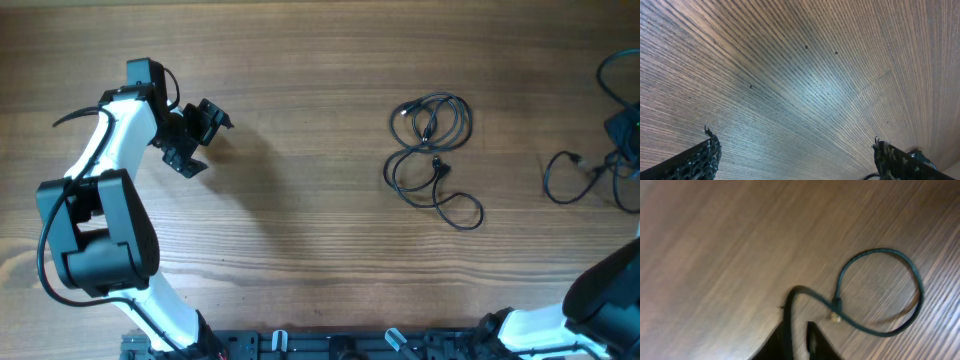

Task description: Untangle cables

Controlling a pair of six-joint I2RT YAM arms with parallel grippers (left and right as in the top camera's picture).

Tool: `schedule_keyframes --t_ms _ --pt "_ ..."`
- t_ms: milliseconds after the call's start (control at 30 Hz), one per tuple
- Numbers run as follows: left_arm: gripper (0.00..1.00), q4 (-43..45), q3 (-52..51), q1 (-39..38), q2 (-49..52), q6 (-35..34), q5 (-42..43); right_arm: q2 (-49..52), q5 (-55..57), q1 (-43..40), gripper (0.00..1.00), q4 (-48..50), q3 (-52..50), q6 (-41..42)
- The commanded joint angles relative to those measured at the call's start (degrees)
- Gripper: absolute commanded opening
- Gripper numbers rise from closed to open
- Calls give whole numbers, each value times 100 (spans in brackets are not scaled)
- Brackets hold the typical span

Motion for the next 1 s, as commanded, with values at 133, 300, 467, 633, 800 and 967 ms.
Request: schedule_keyframes --t_ms 133,300,467,633,800,967 --pt "100 2 35 -46 -24 46 -208 527 236 -20 100 96 61 -199" --pt "100 52 35 -164 -24 46 -229 560 256 -20 100 118 81 -197" --pt "100 111 35 -234 -24 46 -310 538 -149 9 100 -122 529 -387" --pt "100 153 35 -234 -24 46 -315 531 -1130 120 100 -210 675 -693" --pt "100 192 35 -234 -24 46 -470 531 -1403 369 93 -409 597 -299" --pt "100 201 35 -232 -24 46 -509 533 -1725 916 20 -459 560 -472"
